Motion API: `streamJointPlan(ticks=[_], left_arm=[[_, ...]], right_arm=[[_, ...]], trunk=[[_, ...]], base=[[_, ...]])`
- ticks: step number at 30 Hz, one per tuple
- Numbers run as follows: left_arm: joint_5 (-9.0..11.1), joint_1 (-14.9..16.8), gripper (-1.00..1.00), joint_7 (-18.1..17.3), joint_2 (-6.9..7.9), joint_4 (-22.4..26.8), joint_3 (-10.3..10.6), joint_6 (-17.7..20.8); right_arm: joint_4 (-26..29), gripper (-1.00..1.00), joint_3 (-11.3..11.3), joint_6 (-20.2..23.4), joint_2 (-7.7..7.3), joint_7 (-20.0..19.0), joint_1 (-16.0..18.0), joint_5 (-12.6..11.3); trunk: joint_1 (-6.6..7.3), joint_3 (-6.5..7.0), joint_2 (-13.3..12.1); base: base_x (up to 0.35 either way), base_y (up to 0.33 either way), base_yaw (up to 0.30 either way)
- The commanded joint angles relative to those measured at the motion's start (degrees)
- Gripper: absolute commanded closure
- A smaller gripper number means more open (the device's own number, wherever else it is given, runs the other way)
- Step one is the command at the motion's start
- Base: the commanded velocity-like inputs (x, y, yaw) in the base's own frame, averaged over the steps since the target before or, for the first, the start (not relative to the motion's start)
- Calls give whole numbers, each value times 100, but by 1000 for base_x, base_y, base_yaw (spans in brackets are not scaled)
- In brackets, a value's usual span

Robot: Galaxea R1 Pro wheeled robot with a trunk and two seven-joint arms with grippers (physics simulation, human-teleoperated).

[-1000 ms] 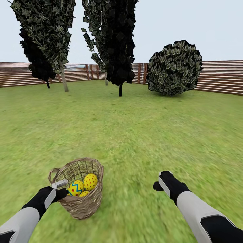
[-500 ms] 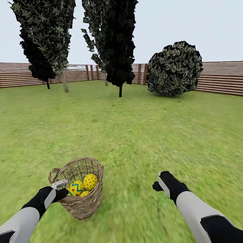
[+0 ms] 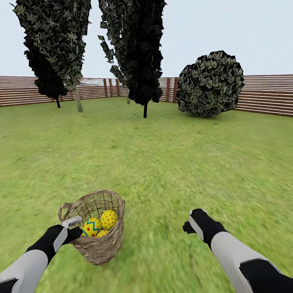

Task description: Take the three Easter eggs out of the wicker basket on the lawn in the garden, then place them on the lawn next to a single tree (choose any tree) so that all three eggs are next to the same tree and none are left in the basket.

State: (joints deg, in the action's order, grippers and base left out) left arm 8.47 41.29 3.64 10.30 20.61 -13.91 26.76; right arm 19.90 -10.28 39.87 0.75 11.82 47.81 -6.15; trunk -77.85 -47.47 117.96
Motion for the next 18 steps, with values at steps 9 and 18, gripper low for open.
streamJointPlan(ticks=[9, 18], left_arm=[[68, 2, 100, 31, -3, 14, -15, 40], [67, 2, 100, 31, -53, 14, -10, 40]], right_arm=[[14, -100, -33, 21, -20, 44, 8, -65], [14, -100, -36, 21, -22, 41, 7, -68]], trunk=[[199, 157, -360], [397, 318, -721]], base=[[0, 0, 0], [0, 0, 0]])
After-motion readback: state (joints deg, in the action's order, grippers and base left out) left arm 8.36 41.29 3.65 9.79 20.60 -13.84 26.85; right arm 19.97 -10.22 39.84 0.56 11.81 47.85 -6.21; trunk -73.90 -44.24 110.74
